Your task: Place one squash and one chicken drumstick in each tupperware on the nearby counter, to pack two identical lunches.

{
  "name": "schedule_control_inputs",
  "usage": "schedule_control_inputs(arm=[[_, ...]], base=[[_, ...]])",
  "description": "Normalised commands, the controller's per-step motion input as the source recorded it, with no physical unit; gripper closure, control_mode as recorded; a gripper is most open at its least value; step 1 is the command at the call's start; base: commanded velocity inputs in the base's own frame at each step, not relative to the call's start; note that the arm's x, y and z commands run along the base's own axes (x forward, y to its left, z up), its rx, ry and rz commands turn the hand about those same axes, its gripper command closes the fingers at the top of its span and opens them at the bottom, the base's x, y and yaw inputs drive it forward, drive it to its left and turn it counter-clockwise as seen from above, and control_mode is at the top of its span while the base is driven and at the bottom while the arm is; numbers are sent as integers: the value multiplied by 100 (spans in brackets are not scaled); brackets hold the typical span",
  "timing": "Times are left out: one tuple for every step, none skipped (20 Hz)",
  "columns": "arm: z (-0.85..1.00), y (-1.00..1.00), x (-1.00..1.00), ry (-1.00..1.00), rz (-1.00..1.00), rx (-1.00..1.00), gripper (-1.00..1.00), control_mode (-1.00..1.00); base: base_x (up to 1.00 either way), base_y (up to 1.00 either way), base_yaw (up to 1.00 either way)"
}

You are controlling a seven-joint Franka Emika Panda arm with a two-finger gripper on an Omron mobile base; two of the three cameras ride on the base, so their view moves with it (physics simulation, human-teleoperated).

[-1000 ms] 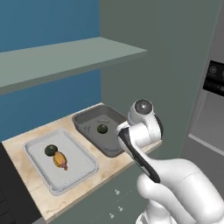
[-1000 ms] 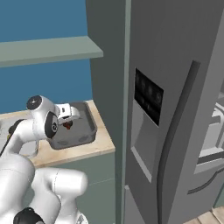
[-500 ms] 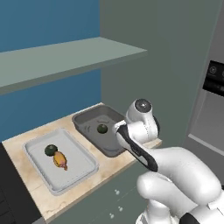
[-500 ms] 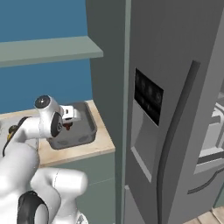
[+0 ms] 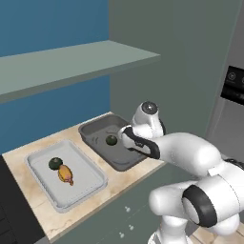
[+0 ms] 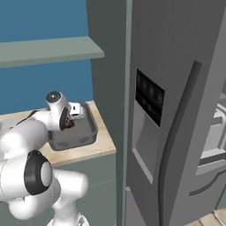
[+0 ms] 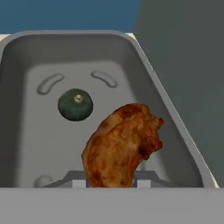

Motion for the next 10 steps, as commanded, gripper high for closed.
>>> schedule_control_inputs(arm=[[-21, 6, 69, 13, 0, 0, 100, -100], [-28, 11, 68, 12, 0, 0, 100, -100], [-35, 21, 63, 11, 0, 0, 100, -100], [-39, 23, 61, 10, 0, 0, 100, -100], [-42, 26, 55, 9, 0, 0, 100, -100], [-46, 30, 50, 7, 0, 0, 100, -100], [-51, 34, 47, 6, 0, 0, 100, -100], [-54, 37, 44, 5, 0, 0, 100, -100], [-56, 37, 41, 4, 0, 0, 100, -100], [-51, 34, 39, 3, 0, 0, 100, -100]], base=[[0, 0, 0], [0, 0, 0], [0, 0, 0], [0, 0, 0], [0, 0, 0], [0, 0, 0], [0, 0, 0], [0, 0, 0], [0, 0, 0], [0, 0, 0]])
